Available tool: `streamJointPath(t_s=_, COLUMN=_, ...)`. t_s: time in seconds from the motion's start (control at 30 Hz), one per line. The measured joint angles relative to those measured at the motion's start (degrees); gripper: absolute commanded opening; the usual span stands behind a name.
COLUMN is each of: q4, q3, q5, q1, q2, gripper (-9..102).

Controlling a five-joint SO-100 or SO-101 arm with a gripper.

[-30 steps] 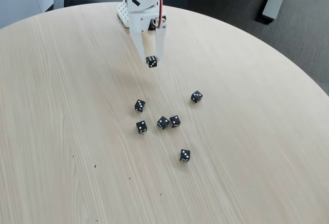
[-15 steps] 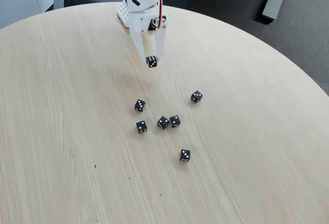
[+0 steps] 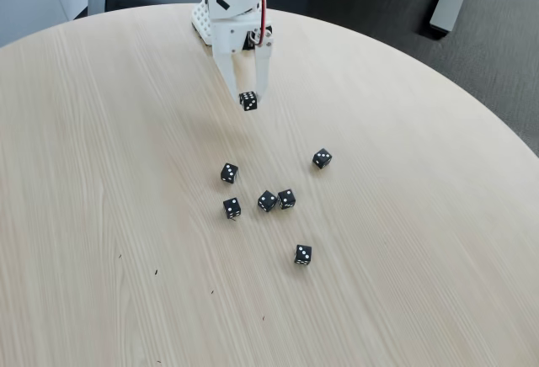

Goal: Pick up the dice with number 6

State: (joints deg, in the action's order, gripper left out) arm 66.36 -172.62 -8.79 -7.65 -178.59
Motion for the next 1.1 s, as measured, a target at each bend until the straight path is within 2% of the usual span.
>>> streamJointPath(t_s=1.1, q4=0.0, q3=0.0, q5=-0.7, q1=0.0, q2=0.0, gripper=1)
